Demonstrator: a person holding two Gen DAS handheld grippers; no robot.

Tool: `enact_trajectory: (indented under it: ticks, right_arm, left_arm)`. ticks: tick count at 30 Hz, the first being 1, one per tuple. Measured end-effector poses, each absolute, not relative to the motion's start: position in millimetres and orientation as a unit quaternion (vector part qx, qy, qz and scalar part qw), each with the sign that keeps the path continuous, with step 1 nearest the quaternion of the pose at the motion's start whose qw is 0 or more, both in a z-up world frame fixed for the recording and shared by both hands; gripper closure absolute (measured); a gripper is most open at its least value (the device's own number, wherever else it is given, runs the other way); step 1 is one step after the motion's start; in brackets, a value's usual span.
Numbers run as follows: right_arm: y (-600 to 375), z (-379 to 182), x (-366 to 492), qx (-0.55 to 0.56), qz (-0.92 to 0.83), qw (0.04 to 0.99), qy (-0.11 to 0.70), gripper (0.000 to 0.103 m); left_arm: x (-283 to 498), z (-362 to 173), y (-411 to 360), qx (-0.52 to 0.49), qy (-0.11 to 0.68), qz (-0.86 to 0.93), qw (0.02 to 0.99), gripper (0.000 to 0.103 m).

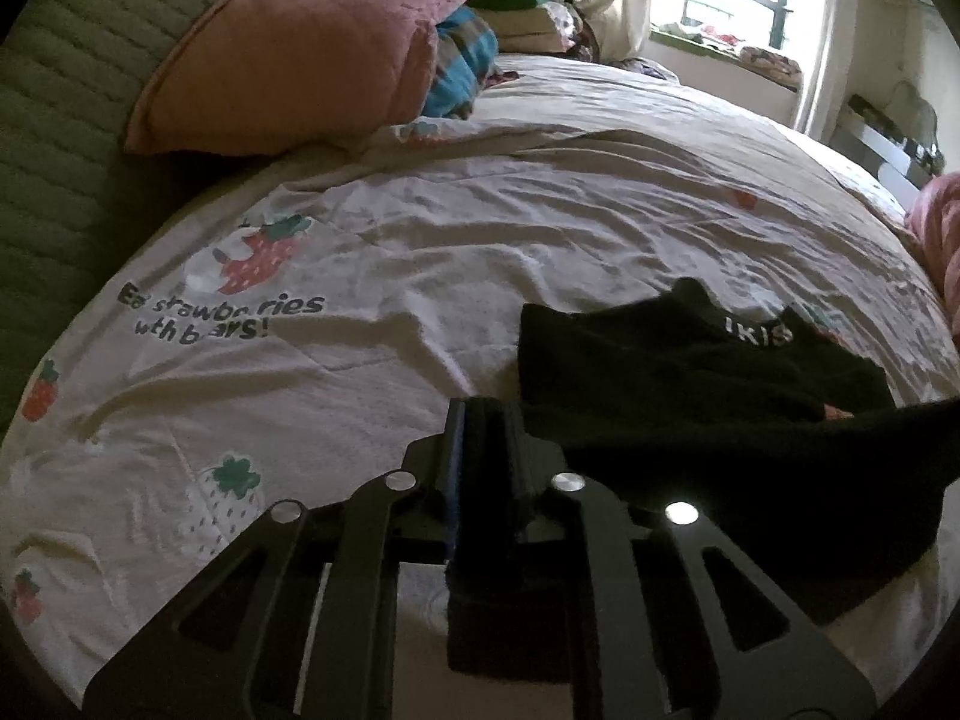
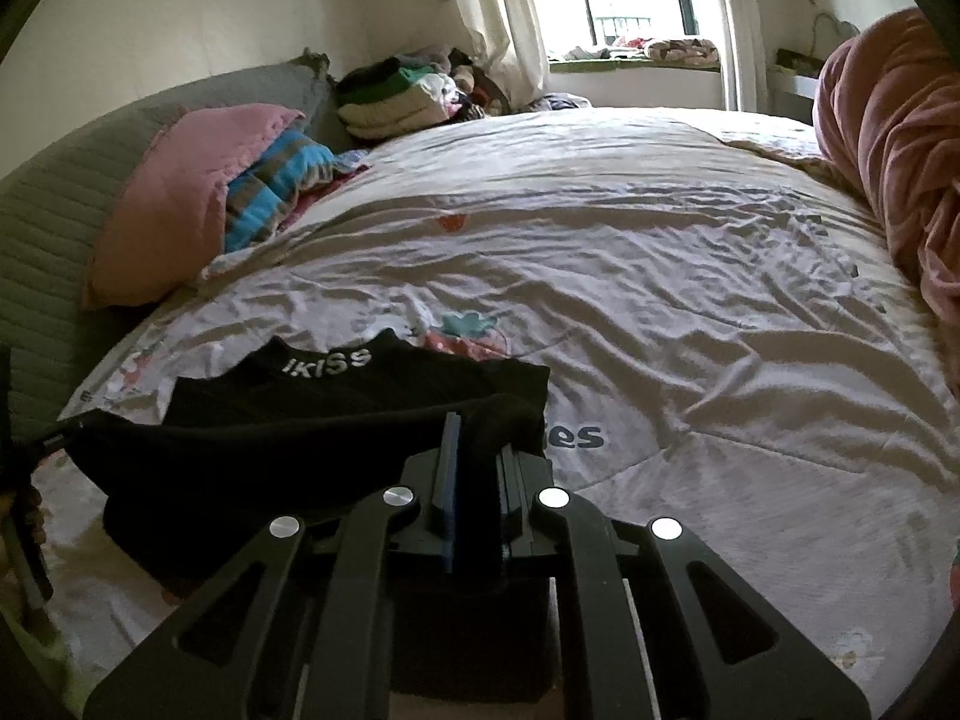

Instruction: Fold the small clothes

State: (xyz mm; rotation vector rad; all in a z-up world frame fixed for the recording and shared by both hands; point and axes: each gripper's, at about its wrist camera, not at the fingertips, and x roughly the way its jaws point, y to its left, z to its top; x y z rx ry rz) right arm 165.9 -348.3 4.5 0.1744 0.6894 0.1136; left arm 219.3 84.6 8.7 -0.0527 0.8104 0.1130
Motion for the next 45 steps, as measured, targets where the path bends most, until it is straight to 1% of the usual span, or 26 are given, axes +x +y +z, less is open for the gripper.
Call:
enact_trajectory:
  ticks: [2, 3, 4, 8, 12, 14, 15, 16, 17, 19, 21, 23, 29, 35, 40, 45]
  right_arm:
    - [-348.6, 0.5, 167.1, 0.089, 0.044, 0.936, 0.338, 0.078]
    - [-349.6, -0.4, 166.6, 0.091, 0.033, 0.938, 0.334, 0.059]
    - [-350.0, -0.3, 165.5, 0.092, 0.030, 0.939, 0.330, 0.056]
    - [-351.9, 5.6, 154.5, 0.089, 0.029, 0.945, 0.315, 0.056]
    - [-346.5, 12.4, 138.3, 0.083, 0.050, 0.948, 0.304, 0.056]
    - [-339.6, 12.2, 130.9, 0.070, 0.065, 0.946, 0.309, 0.063]
    - [-336.0, 12.0, 129.2, 0.066, 0.072, 0.944, 0.314, 0.075]
    - [-330.9, 10.2, 126.1, 0.059, 0.083, 0.941, 0.323, 0.083]
    - [-327.5, 8.4, 123.6, 0.054, 0.090, 0.939, 0.329, 0.084]
    - [-318.3, 4.0, 119.0, 0.040, 0.105, 0.934, 0.340, 0.090]
    - [-307.8, -1.4, 114.9, 0.023, 0.114, 0.929, 0.351, 0.090]
    - [-298.7, -8.1, 111.7, 0.009, 0.125, 0.923, 0.363, 0.091]
    - [-283.0, -29.2, 118.9, -0.019, 0.129, 0.912, 0.390, 0.091]
    - [-277.2, -52.3, 149.6, -0.045, 0.100, 0.903, 0.416, 0.091]
    - [-285.6, -55.1, 178.4, -0.003, 0.103, 0.899, 0.426, 0.091]
    - [-293.5, -52.7, 203.8, 0.029, 0.096, 0.897, 0.430, 0.091]
  left_arm:
    - [218.5, 9.8, 89.0, -0.030, 0.385, 0.066, 0.920, 0.092]
    - [217.6, 10.6, 91.1, -0.033, 0.383, 0.066, 0.921, 0.090]
    - [215.9, 11.5, 93.5, -0.035, 0.380, 0.067, 0.922, 0.087]
    - [203.1, 19.4, 99.0, -0.044, 0.360, 0.070, 0.929, 0.079]
    - [187.3, 25.1, 95.5, -0.051, 0.348, 0.055, 0.935, 0.079]
    - [180.4, 23.6, 88.2, -0.054, 0.353, 0.032, 0.933, 0.079]
    - [177.3, 22.1, 83.8, -0.051, 0.357, 0.024, 0.932, 0.081]
    - [172.5, 18.9, 76.6, -0.045, 0.364, 0.011, 0.930, 0.089]
    - [169.9, 16.3, 71.8, -0.042, 0.369, 0.004, 0.928, 0.096]
    - [166.8, 7.7, 61.2, -0.033, 0.387, -0.016, 0.921, 0.098]
    - [164.1, -1.8, 51.6, -0.022, 0.400, -0.029, 0.916, 0.099]
    - [163.9, -15.1, 42.0, 0.003, 0.412, -0.025, 0.911, 0.099]
    - [172.8, -40.8, 32.5, 0.036, 0.440, -0.009, 0.897, 0.099]
    - [193.2, -46.3, 27.3, 0.056, 0.448, -0.003, 0.892, 0.099]
    - [215.0, -42.0, 24.3, 0.051, 0.445, 0.000, 0.894, 0.099]
    - [240.7, -37.2, 28.4, 0.018, 0.448, -0.001, 0.894, 0.099]
